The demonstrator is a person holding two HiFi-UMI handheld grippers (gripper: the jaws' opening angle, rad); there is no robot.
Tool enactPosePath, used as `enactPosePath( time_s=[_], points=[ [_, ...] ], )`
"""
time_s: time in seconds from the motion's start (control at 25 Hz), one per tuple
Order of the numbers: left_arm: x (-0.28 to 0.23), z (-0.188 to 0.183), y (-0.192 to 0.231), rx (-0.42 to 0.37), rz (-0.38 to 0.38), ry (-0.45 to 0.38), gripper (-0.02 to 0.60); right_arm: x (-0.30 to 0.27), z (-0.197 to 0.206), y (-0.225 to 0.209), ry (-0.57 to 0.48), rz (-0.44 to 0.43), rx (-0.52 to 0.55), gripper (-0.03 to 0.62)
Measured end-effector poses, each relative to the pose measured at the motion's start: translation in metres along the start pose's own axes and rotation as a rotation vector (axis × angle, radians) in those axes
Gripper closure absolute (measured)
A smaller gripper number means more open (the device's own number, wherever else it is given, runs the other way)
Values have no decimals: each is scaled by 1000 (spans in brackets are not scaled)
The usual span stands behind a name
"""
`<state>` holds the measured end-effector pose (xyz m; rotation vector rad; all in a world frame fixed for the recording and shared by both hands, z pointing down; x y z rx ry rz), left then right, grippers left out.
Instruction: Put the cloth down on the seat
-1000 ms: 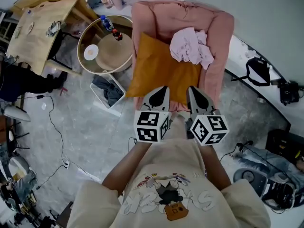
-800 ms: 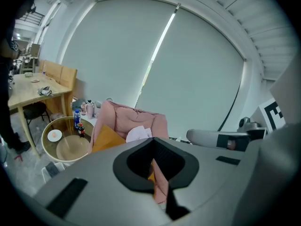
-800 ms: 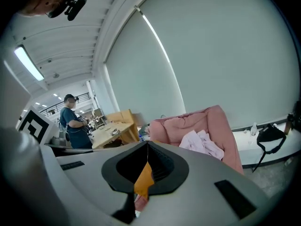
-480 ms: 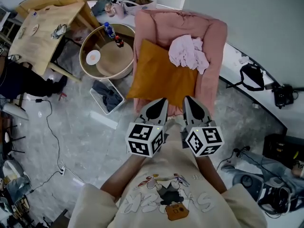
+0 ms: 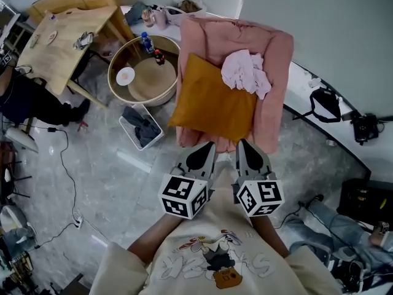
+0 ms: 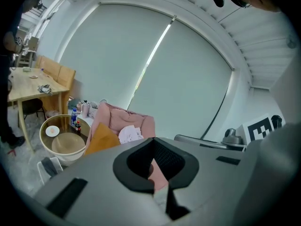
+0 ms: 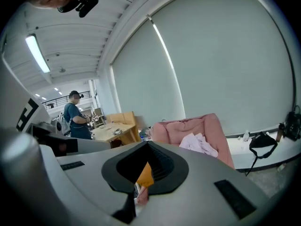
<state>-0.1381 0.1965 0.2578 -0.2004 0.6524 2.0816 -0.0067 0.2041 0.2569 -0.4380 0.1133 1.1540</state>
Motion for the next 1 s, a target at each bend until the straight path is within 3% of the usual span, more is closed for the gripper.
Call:
enactPosePath(
  time_s=[0.36, 1.0],
  points=[
    [24, 9, -7, -61, -11, -22, 578, 7, 11, 37, 29, -84, 31, 572],
    [36, 6, -8, -18, -58, -62, 578, 13, 6, 26, 34, -80, 13, 572]
  ],
)
Point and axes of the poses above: the fingertips, and each gripper's own axes: x backward along the fingers, y to its left, z out of its underside, the point moved 5 cm from there along x, backward along the fingers, and after that the axes turned 7 degrees about -z, right-handed, at the moved point
